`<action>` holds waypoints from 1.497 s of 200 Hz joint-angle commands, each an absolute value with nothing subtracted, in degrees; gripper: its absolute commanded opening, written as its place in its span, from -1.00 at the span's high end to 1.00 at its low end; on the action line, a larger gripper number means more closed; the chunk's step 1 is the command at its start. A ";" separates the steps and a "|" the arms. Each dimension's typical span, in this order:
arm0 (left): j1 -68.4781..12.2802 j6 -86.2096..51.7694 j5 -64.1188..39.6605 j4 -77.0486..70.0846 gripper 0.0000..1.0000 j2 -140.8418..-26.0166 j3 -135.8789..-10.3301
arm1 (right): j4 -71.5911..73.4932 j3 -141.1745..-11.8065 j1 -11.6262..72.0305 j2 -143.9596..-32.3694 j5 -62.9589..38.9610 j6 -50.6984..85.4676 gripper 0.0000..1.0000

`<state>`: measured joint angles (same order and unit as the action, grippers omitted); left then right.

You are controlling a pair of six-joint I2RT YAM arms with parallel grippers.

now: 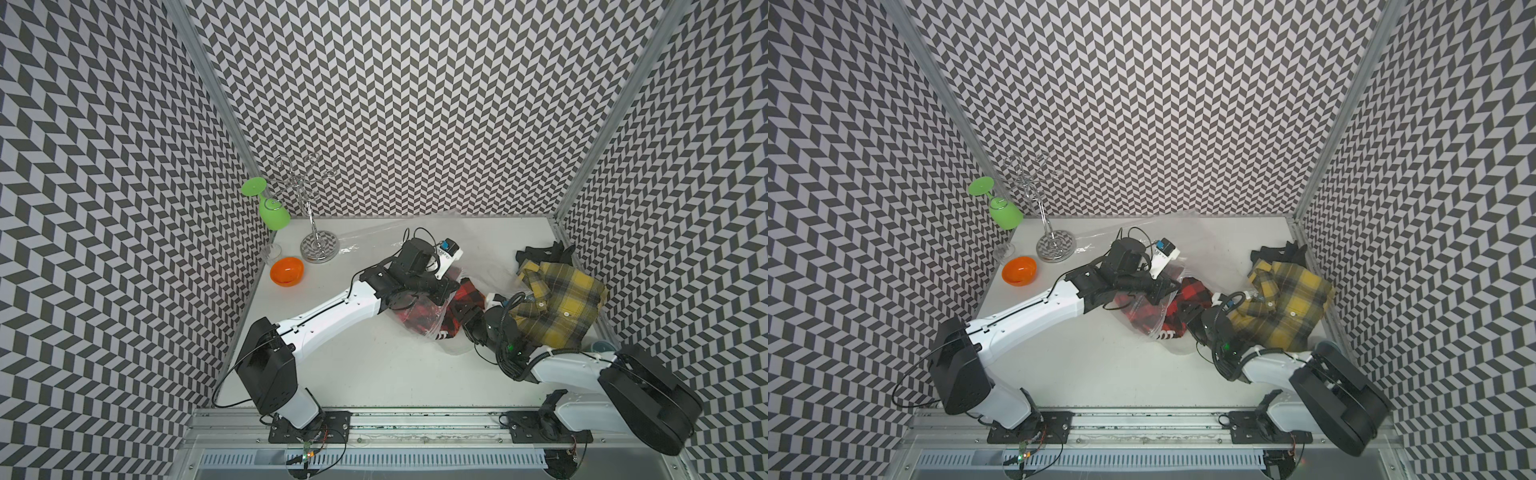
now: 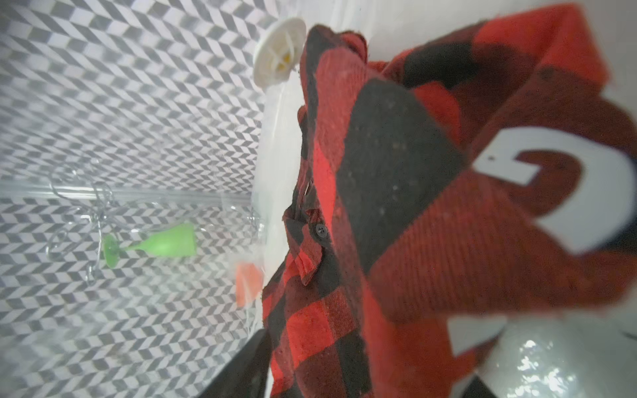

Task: Place the folded shirt into the vacuum bag
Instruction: Place the shirt in the vacuum bag.

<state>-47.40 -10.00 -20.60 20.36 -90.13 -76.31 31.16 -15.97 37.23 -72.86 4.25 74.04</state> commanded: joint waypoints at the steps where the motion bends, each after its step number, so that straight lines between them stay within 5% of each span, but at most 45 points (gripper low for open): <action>1: -48.09 -9.30 -21.74 19.83 1.00 -90.12 -76.64 | 26.80 -13.39 35.89 -70.74 -1.56 71.43 -0.51; 74: -50.48 -10.64 -21.91 19.86 1.00 -89.74 -78.32 | 44.77 -12.10 38.93 -84.22 -7.38 79.43 -0.39; 117: -52.37 -10.59 -21.80 20.83 1.00 -89.47 -78.79 | 55.58 -16.78 40.32 -90.45 0.25 82.94 0.33; 142: -52.56 -10.06 -21.61 21.27 1.00 -89.10 -76.69 | 61.20 -19.85 40.05 -93.70 4.77 82.74 0.51; 200: -52.34 -8.58 -21.16 21.14 1.00 -87.43 -70.76 | 61.75 -29.64 34.72 -102.45 -0.13 77.88 0.54; 299: -50.44 -8.69 -23.84 20.30 1.00 -86.45 -71.76 | 64.02 -36.69 40.72 -115.05 5.26 86.50 0.56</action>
